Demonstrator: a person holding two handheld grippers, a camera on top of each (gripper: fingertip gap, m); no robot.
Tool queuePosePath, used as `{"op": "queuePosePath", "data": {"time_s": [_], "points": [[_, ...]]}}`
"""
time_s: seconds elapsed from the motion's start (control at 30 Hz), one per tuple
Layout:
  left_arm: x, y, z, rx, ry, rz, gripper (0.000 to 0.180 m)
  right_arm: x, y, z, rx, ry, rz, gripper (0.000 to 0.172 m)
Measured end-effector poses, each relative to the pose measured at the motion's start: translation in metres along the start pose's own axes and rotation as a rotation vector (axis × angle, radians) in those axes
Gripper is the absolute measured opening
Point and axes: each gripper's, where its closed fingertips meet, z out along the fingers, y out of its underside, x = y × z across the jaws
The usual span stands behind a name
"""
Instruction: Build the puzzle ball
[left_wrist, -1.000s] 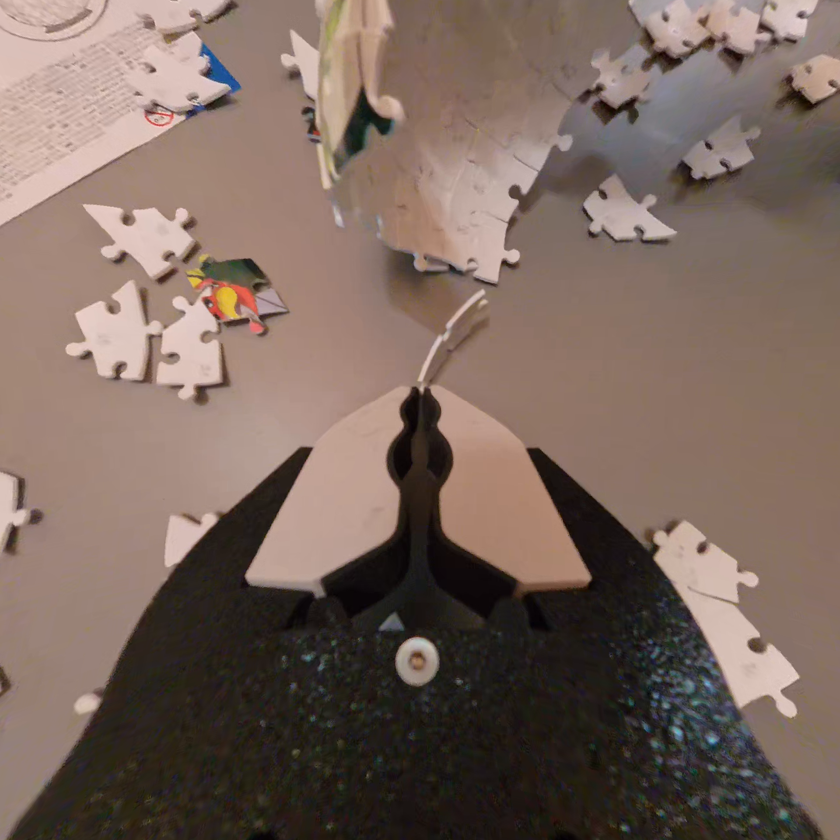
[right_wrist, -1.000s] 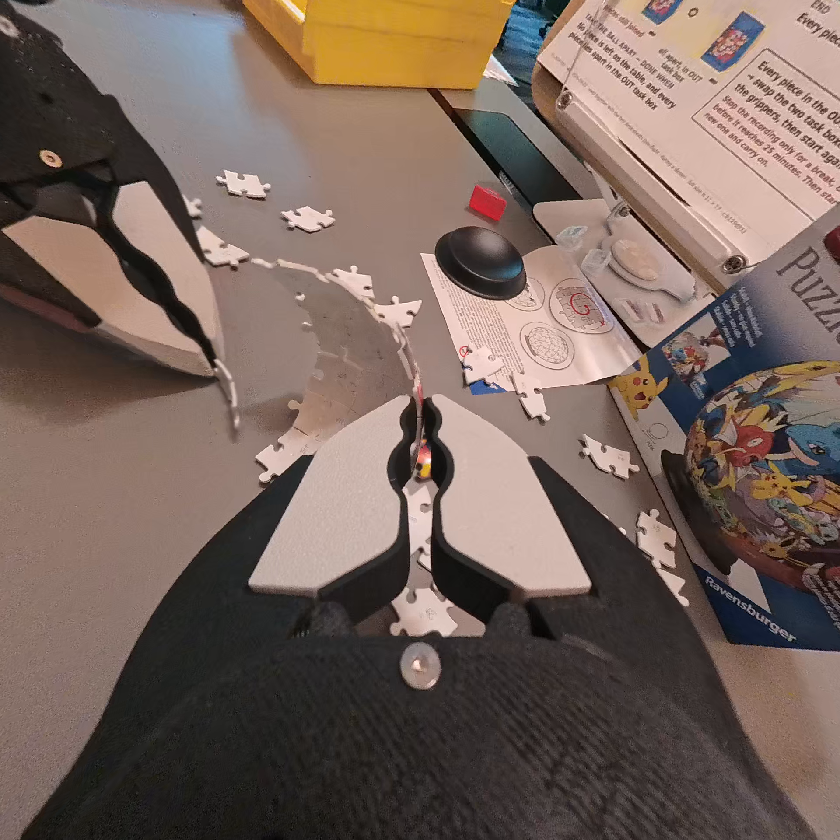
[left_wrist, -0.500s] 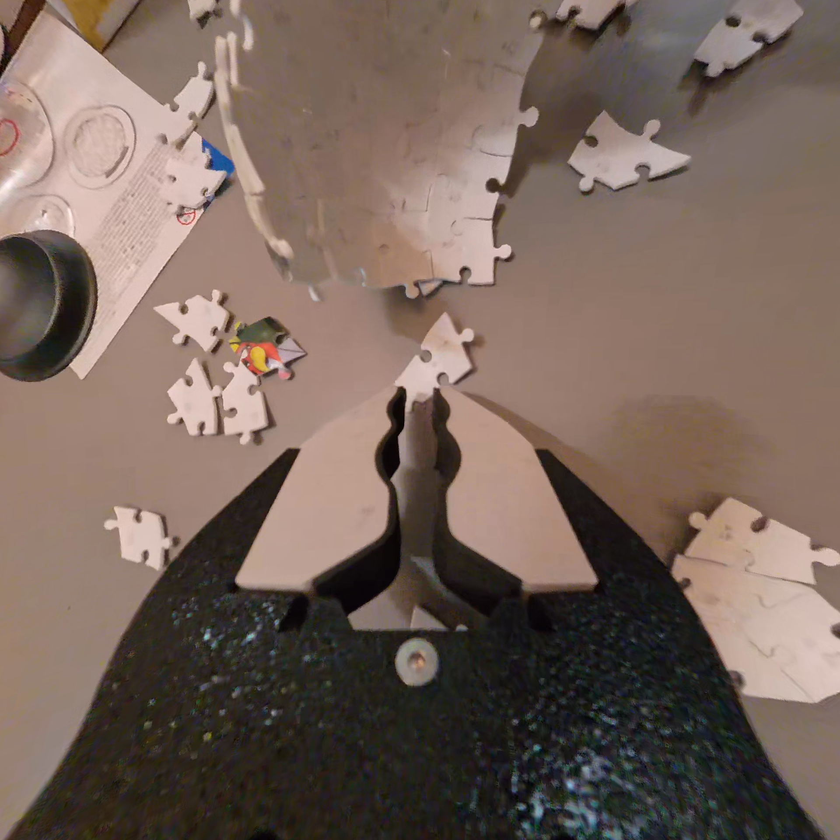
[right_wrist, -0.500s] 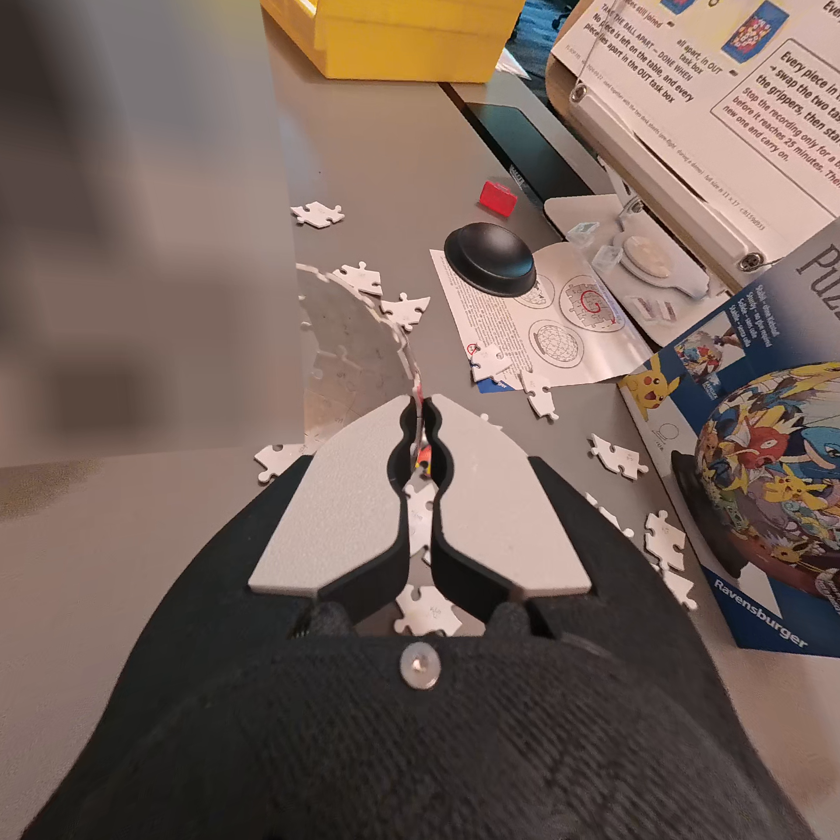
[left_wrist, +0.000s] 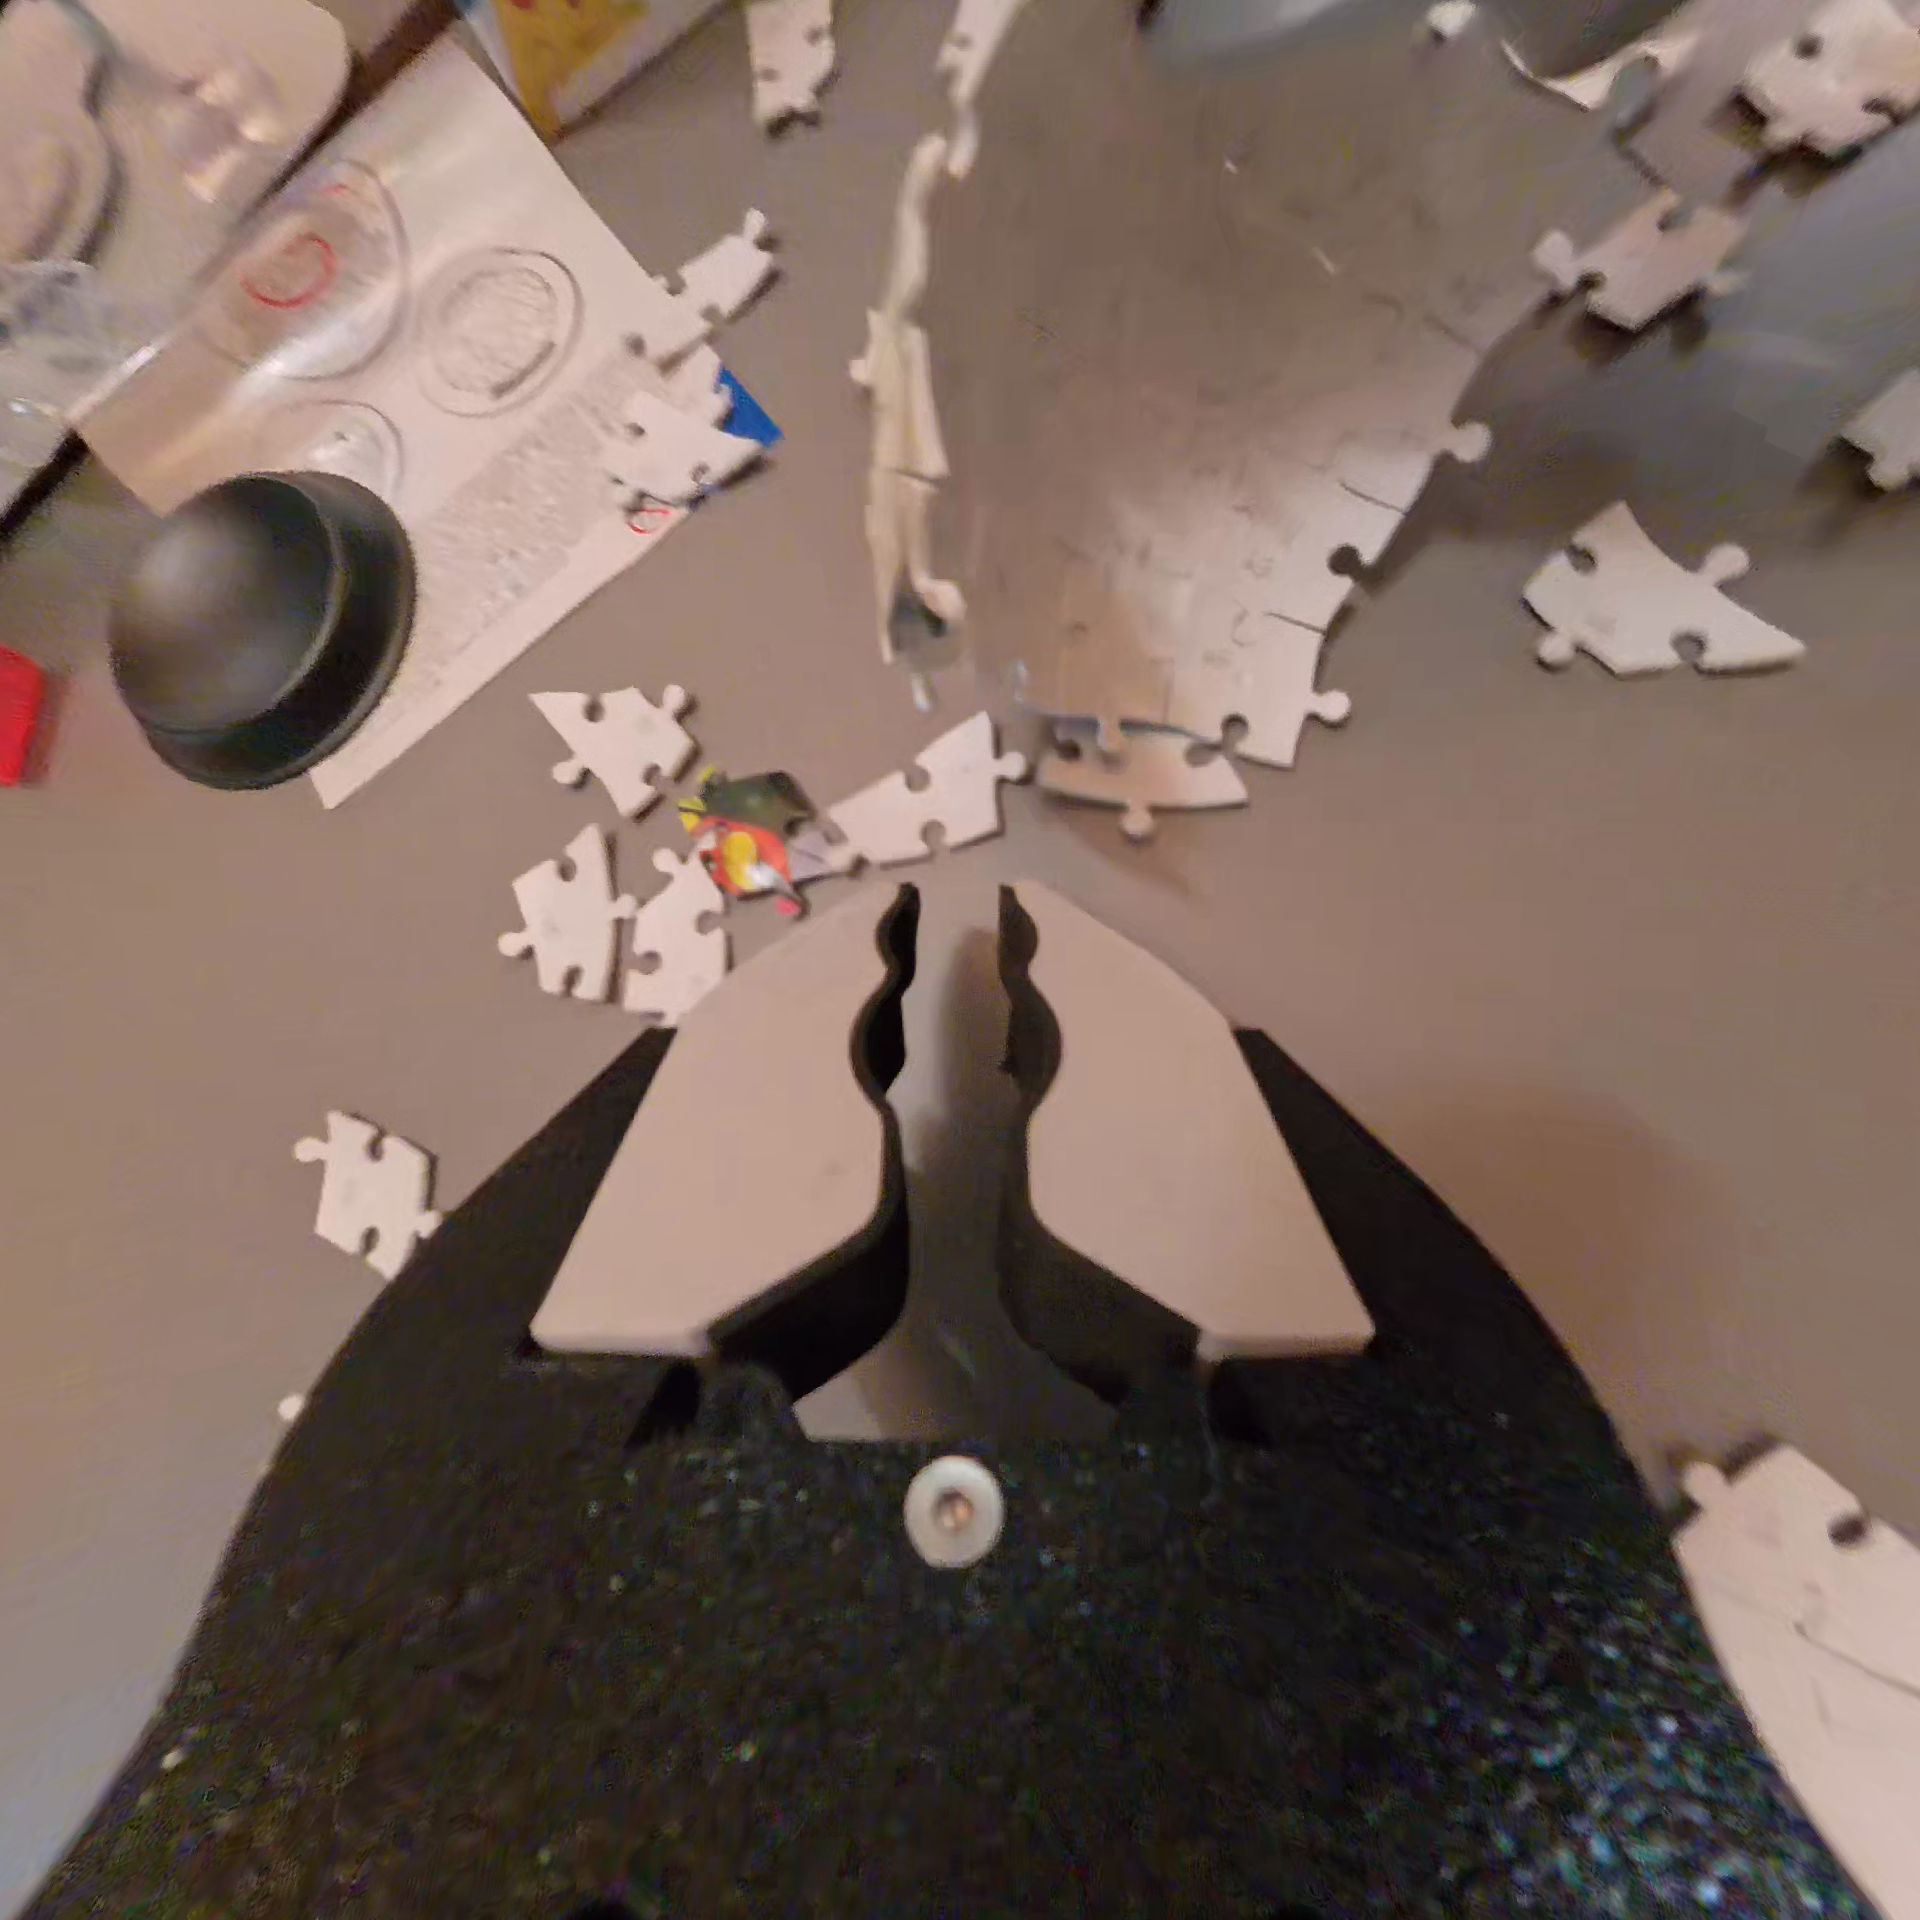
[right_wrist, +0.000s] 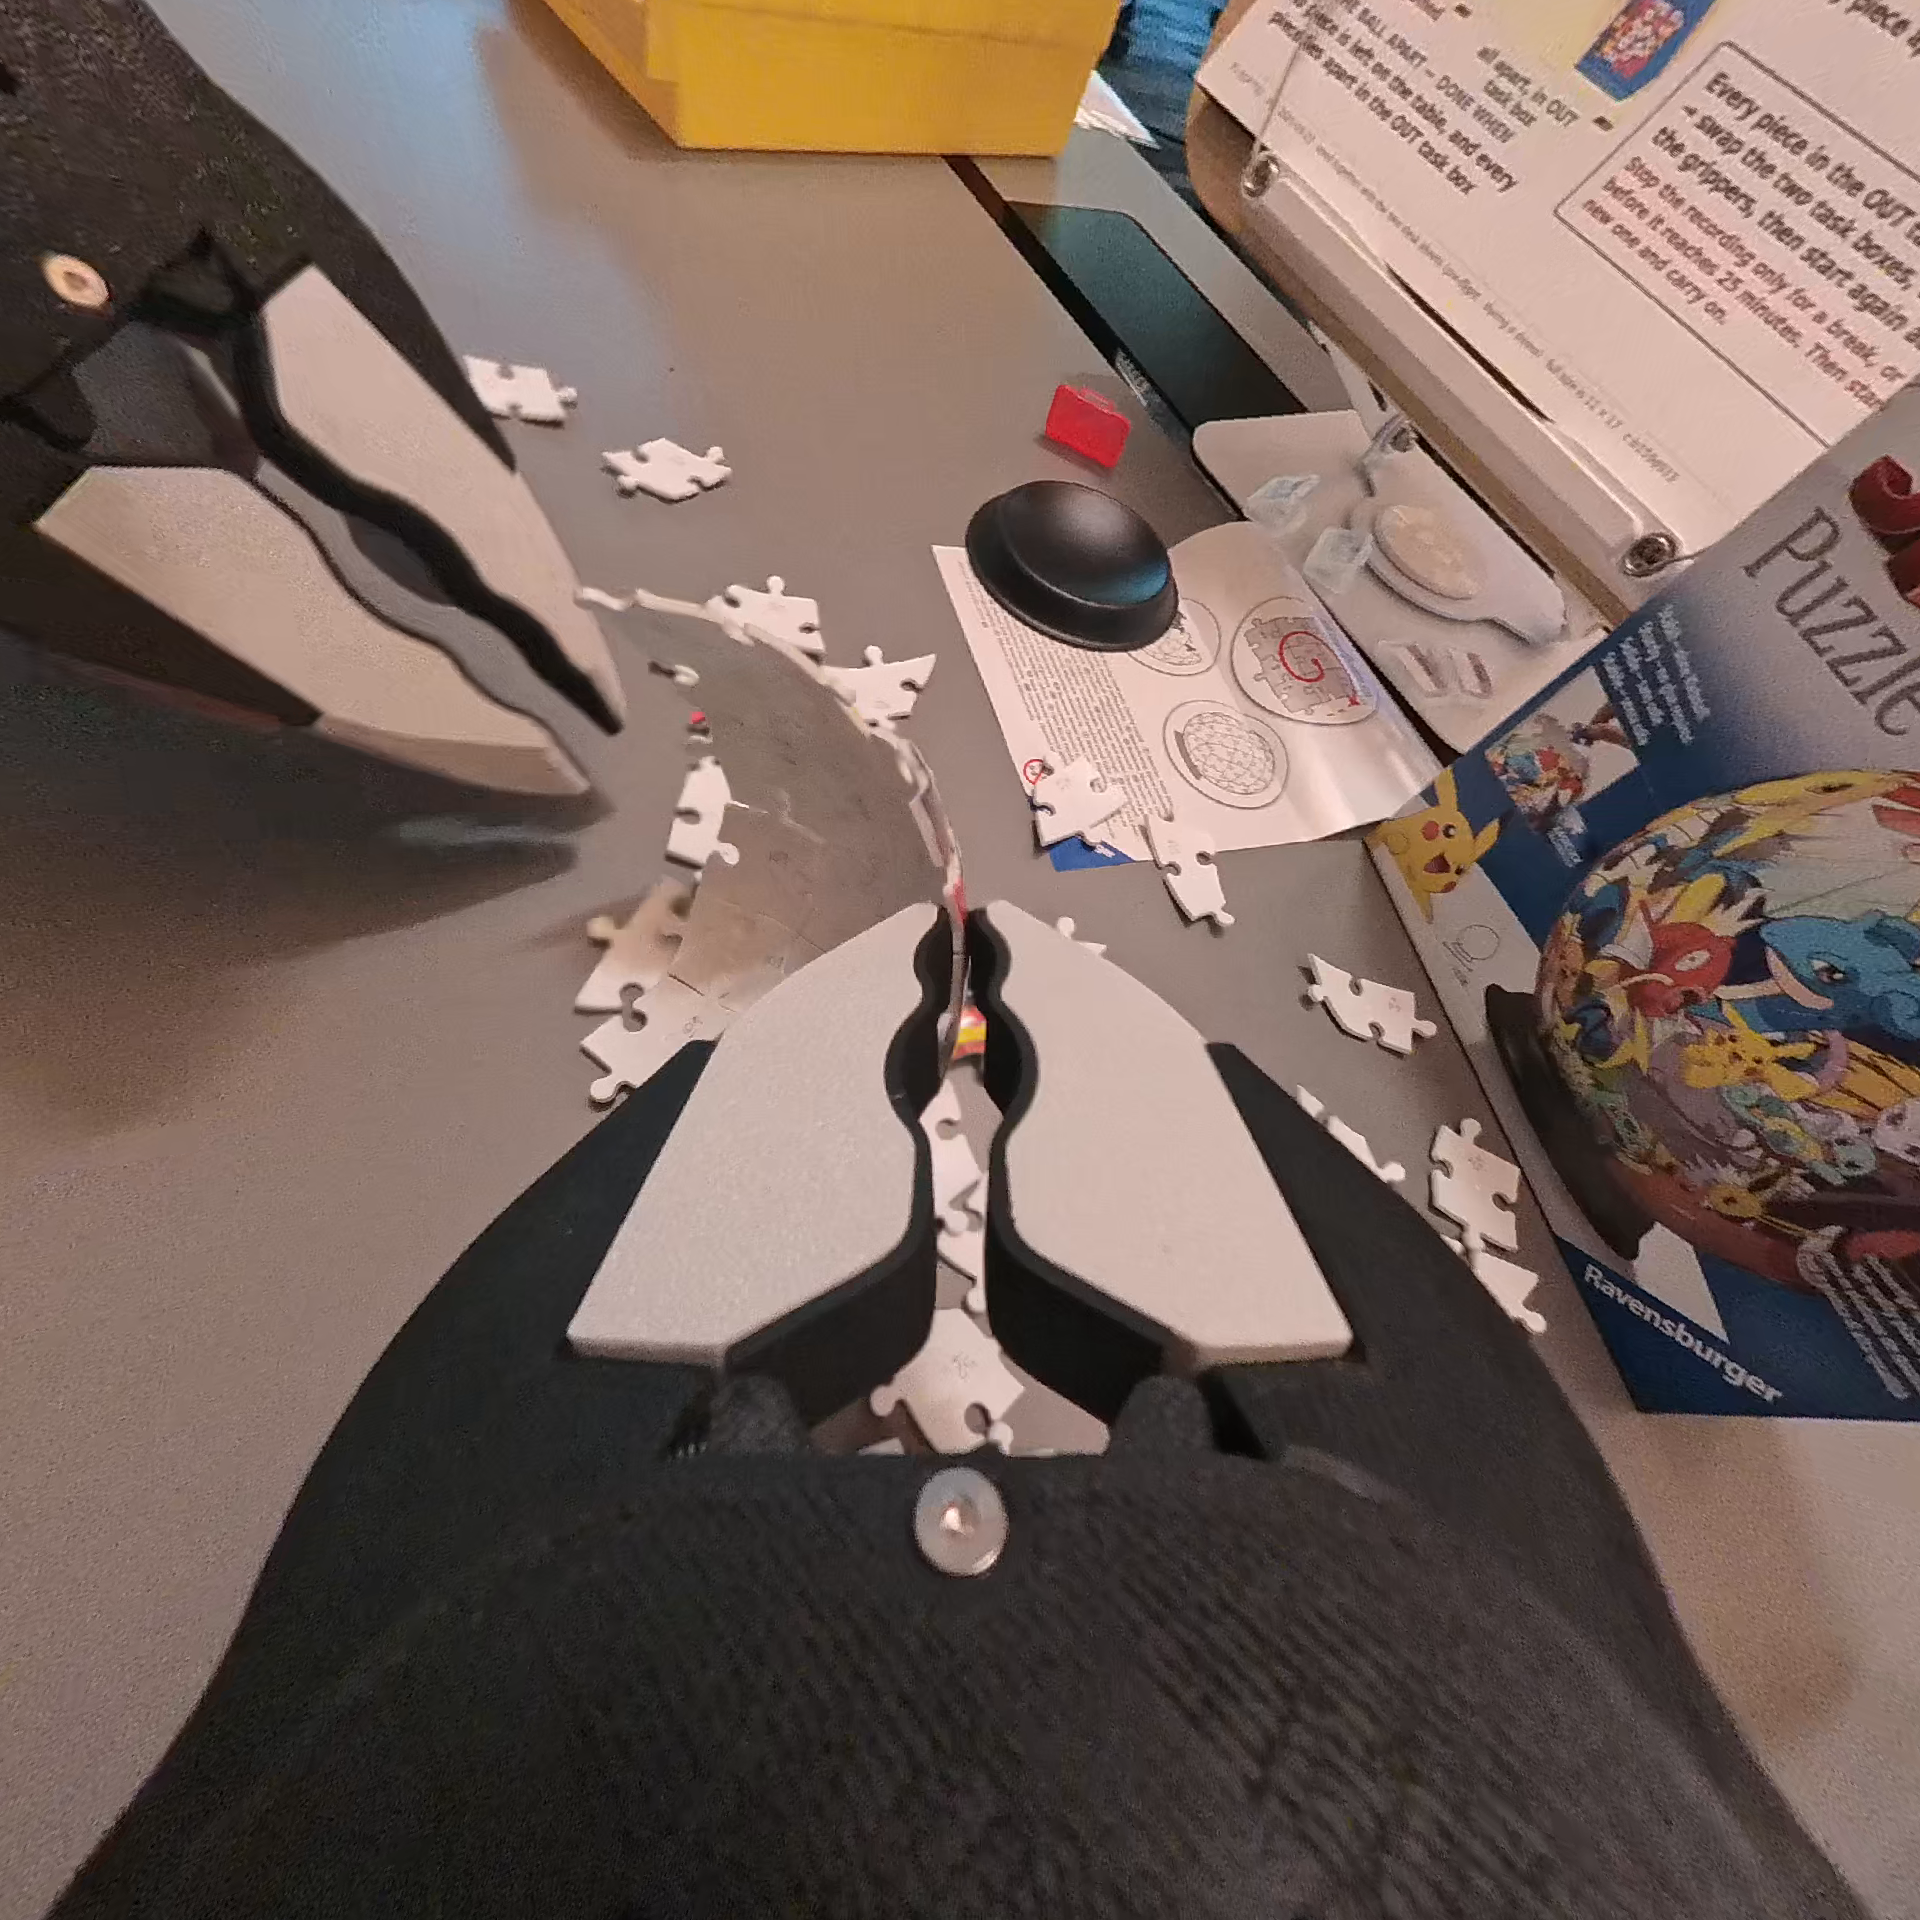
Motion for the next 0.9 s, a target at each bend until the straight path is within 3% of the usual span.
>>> {"op": "queuePosePath", "data": {"time_s": [0.03,0.23,0.7,0.9], "points": [[-0.007,-0.006,0.004,0.024,-0.023,-0.021,0.013,0.003,0.001,-0.001,-0.002,0.011,0.007,0.003],[-0.02,-0.001,0.033,-0.053,-0.06,-0.004,0.0,0.012,0.005,-0.005,-0.006,0.042,0.032,0.002],[-0.005,0.015,0.017,-0.134,-0.019,0.054,0.0,0.008,0.003,-0.002,-0.01,0.029,0.062,0.003],[-0.016,0.015,0.013,-0.132,-0.085,0.108,0.0,0.011,0.002,0.001,-0.031,0.068,0.087,0.003]]}}
